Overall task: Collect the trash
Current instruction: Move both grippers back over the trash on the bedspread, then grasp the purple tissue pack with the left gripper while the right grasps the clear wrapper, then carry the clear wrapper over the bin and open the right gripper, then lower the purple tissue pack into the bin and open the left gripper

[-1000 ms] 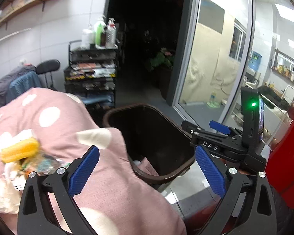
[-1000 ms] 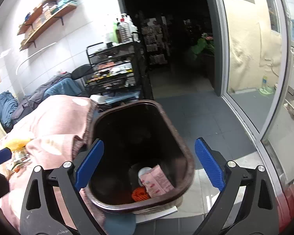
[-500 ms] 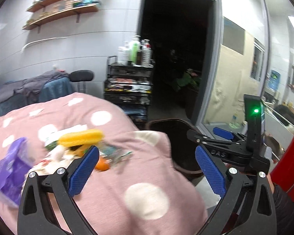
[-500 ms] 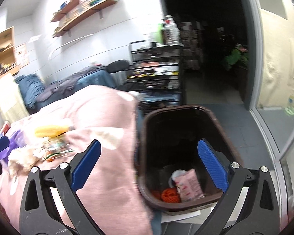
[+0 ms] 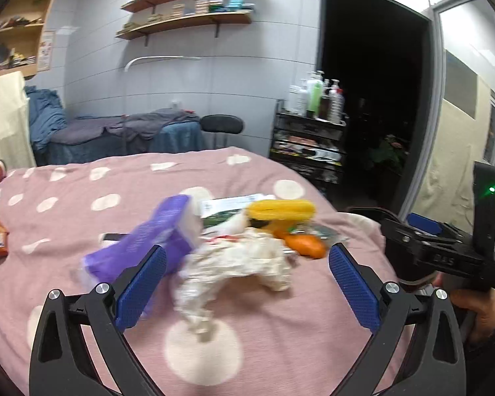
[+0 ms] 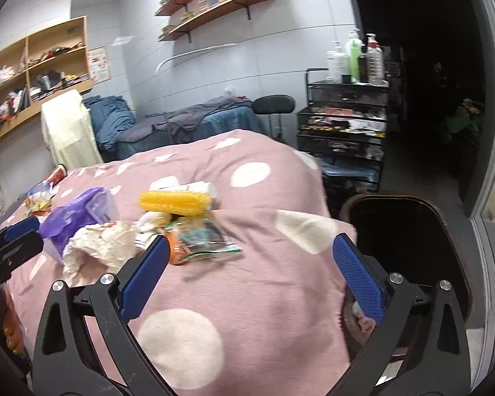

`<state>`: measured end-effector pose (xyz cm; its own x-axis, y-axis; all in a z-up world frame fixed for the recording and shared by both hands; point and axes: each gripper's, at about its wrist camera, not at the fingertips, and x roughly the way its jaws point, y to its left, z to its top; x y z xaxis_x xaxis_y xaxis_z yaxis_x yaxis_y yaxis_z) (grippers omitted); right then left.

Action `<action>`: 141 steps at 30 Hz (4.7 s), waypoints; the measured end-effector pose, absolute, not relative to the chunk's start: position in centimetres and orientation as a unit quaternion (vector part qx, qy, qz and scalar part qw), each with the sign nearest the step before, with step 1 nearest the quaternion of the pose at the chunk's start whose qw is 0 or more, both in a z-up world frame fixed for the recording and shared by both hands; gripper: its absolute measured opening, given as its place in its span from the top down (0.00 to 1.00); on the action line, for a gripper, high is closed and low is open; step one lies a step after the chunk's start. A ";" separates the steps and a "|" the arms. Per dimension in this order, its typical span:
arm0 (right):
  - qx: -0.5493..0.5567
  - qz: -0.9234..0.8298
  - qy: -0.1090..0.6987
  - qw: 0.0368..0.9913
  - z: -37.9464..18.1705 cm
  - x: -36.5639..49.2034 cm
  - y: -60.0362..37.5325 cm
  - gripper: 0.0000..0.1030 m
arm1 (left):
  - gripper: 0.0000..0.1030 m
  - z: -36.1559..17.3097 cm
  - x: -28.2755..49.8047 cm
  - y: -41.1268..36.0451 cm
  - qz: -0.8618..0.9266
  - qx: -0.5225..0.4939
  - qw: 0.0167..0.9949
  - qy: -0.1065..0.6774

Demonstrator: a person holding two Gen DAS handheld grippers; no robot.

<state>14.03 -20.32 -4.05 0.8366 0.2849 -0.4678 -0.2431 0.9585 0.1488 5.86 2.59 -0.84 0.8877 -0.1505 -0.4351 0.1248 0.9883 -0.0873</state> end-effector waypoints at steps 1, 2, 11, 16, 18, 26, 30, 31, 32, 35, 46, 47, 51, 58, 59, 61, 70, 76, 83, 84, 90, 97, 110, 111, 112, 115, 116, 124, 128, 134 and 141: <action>0.038 0.143 0.253 0.956 -4.0 14.3 -19.9 0.05 | 0.05 -0.8 5.9 3.4 -0.063 -0.029 0.971 0.227; 0.036 0.148 0.255 0.955 -4.0 14.4 -19.4 0.05 | 0.05 -0.9 6.1 4.1 -0.056 -0.029 0.972 0.228; 0.000 0.187 0.263 0.946 -3.5 15.4 -15.9 0.05 | 0.05 -1.8 8.3 8.2 -0.017 0.026 0.962 0.271; -0.015 0.194 0.270 0.943 -3.4 16.3 -14.7 0.05 | 0.09 -2.5 10.4 9.5 -0.029 0.033 0.951 0.305; -0.020 0.196 0.273 0.942 -3.4 16.6 -14.3 0.05 | 0.16 -2.9 11.3 10.1 -0.034 0.032 0.946 0.321; -0.047 0.204 0.285 0.935 -3.4 18.4 -13.2 0.05 | 0.72 -4.2 12.8 11.0 -0.056 0.029 0.930 0.362; -0.068 0.191 0.311 0.929 -4.3 19.7 -12.7 0.06 | 0.82 -3.9 11.9 11.1 -0.050 0.019 0.935 0.350; -0.074 0.189 0.318 0.926 -4.7 19.9 -12.6 0.07 | 0.83 -3.8 11.7 11.1 -0.047 0.020 0.937 0.344; -0.080 0.186 0.325 0.924 -5.0 20.2 -12.4 0.09 | 0.83 -3.6 11.4 11.0 -0.044 0.021 0.939 0.339; -0.095 0.180 0.348 0.915 -6.3 21.0 -12.2 0.20 | 0.83 -2.9 10.9 11.0 -0.037 0.015 0.945 0.325; -0.047 0.207 0.354 0.911 -7.2 21.0 -13.5 0.60 | 0.83 -1.3 9.6 10.9 -0.025 -0.026 0.956 0.291; -0.046 0.209 0.350 0.912 -7.1 20.8 -13.6 0.64 | 0.83 -1.2 9.5 10.9 -0.025 -0.030 0.956 0.289; -0.042 0.209 0.338 0.917 -6.7 20.1 -14.0 0.70 | 0.83 -0.9 9.1 10.3 -0.030 -0.038 0.959 0.280; -0.021 0.218 0.312 0.924 -5.3 18.1 -15.4 0.78 | 0.83 0.0 8.2 8.4 -0.052 -0.044 0.963 0.262; -0.017 0.218 0.310 0.925 -5.2 17.8 -15.6 0.78 | 0.83 0.2 8.1 8.1 -0.056 -0.044 0.963 0.259; -0.012 0.218 0.305 0.927 -4.9 17.2 -15.9 0.78 | 0.83 0.5 7.9 7.2 -0.066 -0.043 0.964 0.253; 0.023 0.200 0.282 0.938 -3.8 15.0 -18.9 0.79 | 0.83 2.4 7.4 3.0 -0.122 -0.037 0.967 0.222; 0.041 0.171 0.264 0.948 -3.0 13.5 -21.7 0.79 | 0.83 3.5 7.8 -0.6 -0.168 -0.024 0.965 0.202; 0.058 0.120 0.259 0.957 -3.0 13.0 -25.6 0.79 | 0.83 3.3 9.1 -3.8 -0.218 -0.033 0.953 0.207; 0.061 0.111 0.260 0.957 -3.1 13.1 -26.3 0.79 | 0.83 3.2 9.3 -4.2 -0.224 -0.034 0.951 0.208; 0.082 0.057 0.273 0.957 -4.3 13.6 -30.2 0.79 | 0.83 2.5 10.4 -7.3 -0.253 -0.027 0.942 0.220; 0.111 0.003 0.304 0.946 -7.0 15.2 -34.0 0.78 | 0.83 1.4 10.9 -10.7 -0.282 -0.014 0.929 0.239; 0.166 -0.044 0.354 0.920 -12.5 17.2 -37.6 0.47 | 0.83 -0.7 12.7 -15.3 -0.320 -0.005 0.903 0.287; 0.167 -0.046 0.353 0.919 -12.6 17.2 -37.6 0.46 | 0.83 -0.8 12.8 -15.6 -0.321 -0.005 0.902 0.290; 0.169 -0.048 0.352 0.919 -12.7 17.0 -37.7 0.42 | 0.83 -0.9 13.0 -15.8 -0.322 -0.004 0.900 0.293; 0.174 -0.056 0.341 0.922 -12.5 16.4 -37.8 0.34 | 0.83 -1.2 13.5 -16.5 -0.328 -0.007 0.894 0.306; 0.175 -0.059 0.336 0.924 -12.4 16.2 -37.9 0.33 | 0.83 -1.3 13.7 -16.7 -0.330 -0.008 0.892 0.309; 0.180 -0.089 0.299 0.933 -10.4 14.2 -39.0 0.25 | 0.83 -2.1 15.0 -19.2 -0.344 -0.002 0.878 0.332; 0.180 -0.106 0.286 0.935 -9.7 13.5 -39.7 0.24 | 0.83 -2.4 15.7 -20.5 -0.349 0.007 0.873 0.341; 0.185 -0.124 0.284 0.933 -9.6 12.7 -40.8 0.24 | 0.83 -3.3 16.8 -22.5 -0.354 0.016 0.861 0.364; 0.193 -0.141 0.292 0.926 -10.1 12.1 -42.0 0.23 | 0.83 -4.7 18.1 -24.0 -0.347 0.023 0.850 0.395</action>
<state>12.15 -41.97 -10.09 0.7899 -0.1487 -0.5950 0.3739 0.8857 0.2751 18.10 -23.96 -4.67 0.4474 -0.5724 -0.6872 0.6082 0.7581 -0.2354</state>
